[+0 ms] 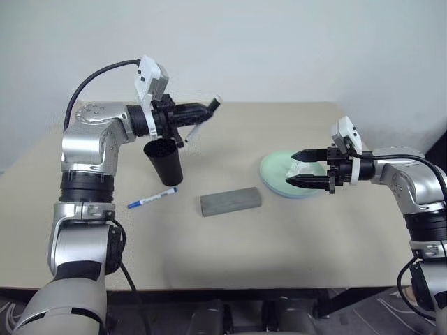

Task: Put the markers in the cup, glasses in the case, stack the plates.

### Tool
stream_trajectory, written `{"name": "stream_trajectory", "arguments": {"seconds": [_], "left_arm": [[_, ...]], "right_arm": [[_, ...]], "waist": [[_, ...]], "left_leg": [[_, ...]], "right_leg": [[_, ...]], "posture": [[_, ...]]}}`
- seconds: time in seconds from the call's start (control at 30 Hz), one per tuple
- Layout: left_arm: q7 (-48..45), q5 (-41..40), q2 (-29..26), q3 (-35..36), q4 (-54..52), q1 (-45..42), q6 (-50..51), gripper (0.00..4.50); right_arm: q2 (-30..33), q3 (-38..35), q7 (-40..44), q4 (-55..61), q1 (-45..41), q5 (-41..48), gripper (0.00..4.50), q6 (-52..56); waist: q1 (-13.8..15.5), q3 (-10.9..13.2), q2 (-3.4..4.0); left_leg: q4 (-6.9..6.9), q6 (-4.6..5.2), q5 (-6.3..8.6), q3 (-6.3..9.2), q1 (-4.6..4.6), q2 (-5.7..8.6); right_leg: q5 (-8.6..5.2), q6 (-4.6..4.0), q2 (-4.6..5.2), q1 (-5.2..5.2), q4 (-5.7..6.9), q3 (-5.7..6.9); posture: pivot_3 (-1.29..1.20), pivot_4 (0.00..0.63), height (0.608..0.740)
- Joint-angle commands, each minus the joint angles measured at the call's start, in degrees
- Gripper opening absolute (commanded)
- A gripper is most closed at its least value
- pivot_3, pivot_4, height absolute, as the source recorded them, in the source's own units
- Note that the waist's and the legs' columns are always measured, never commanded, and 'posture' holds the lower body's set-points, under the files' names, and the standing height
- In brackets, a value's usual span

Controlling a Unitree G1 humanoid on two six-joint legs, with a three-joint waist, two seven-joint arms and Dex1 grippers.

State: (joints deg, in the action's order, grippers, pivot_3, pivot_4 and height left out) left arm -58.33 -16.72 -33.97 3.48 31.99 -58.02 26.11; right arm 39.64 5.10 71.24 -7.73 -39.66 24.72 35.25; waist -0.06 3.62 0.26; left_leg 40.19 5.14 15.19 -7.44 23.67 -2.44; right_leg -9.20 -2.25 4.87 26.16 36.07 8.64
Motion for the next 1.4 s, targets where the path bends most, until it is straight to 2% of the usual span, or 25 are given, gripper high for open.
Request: {"name": "stream_trajectory", "arguments": {"seconds": [0.03, 0.17, 0.4, 0.73, 1.07, 1.4], "left_arm": [[8.65, 1.91, 0.54, 3.69, 6.77, -3.99, -7.18, 0.11], [14.22, 3.81, 0.69, 4.97, 12.39, -4.17, -15.57, 0.11], [14.51, 3.54, 0.61, 5.80, 11.02, 1.52, -19.26, 0.11], [17.90, 3.50, 2.19, 6.71, 8.46, 8.46, -21.25, 0.11], [17.50, 3.05, 3.54, 7.21, 6.88, 11.01, -20.09, 0.11], [17.04, 3.09, 2.49, 7.83, 6.77, 9.99, -18.64, 3.59]], "right_arm": [[0.51, -1.68, 0.01, 1.64, -1.08, 0.85, 4.50, -0.17], [0.68, -1.76, 0.12, 1.57, -1.14, 0.83, 4.50, -0.13], [0.93, -1.97, 0.18, 1.68, -1.10, 0.91, 4.50, 0.04], [1.45, -3.47, 0.06, -1.04, -2.91, 0.74, 4.50, -0.40], [1.52, -3.81, 0.14, -1.32, -3.24, 0.52, 4.50, -0.46], [1.08, -3.35, 0.15, -1.94, -3.67, 0.25, 4.50, -0.87]], "waist": [[0.00, 0.00, -0.01], [0.01, 0.00, -0.02], [0.22, -0.02, -0.07], [0.43, 0.00, -0.18], [0.26, -0.01, -0.19], [0.27, -0.01, -0.19]], "left_leg": [[0.00, 0.00, -0.01, 0.00, 0.00, 0.00], [0.00, -0.01, 0.01, 0.00, 0.03, 0.02], [0.00, -0.33, -0.14, -0.03, 0.15, 0.07], [0.01, -0.04, 0.03, -0.01, 0.15, 0.05], [0.01, -0.19, -0.05, -0.03, 0.15, 0.03], [0.01, -0.02, 0.04, -0.04, 0.14, 0.03]], "right_leg": [[0.00, 0.00, 0.00, 0.00, 0.03, 0.00], [0.00, 0.00, 0.04, 0.03, 0.01, -0.03], [0.01, 0.00, 0.07, 0.14, -0.02, -0.04], [0.02, -0.01, 0.09, 0.12, -0.02, -0.01], [0.08, -0.08, 0.07, 0.15, -0.01, 0.01], [0.10, -0.07, 0.07, 0.14, -0.01, 0.00]], "posture": [[0.00, 0.000, 0.732], [0.00, 0.000, 0.732], [0.00, 0.000, 0.732], [0.00, 0.000, 0.732], [0.00, 0.000, 0.732], [0.00, 0.000, 0.732]]}}
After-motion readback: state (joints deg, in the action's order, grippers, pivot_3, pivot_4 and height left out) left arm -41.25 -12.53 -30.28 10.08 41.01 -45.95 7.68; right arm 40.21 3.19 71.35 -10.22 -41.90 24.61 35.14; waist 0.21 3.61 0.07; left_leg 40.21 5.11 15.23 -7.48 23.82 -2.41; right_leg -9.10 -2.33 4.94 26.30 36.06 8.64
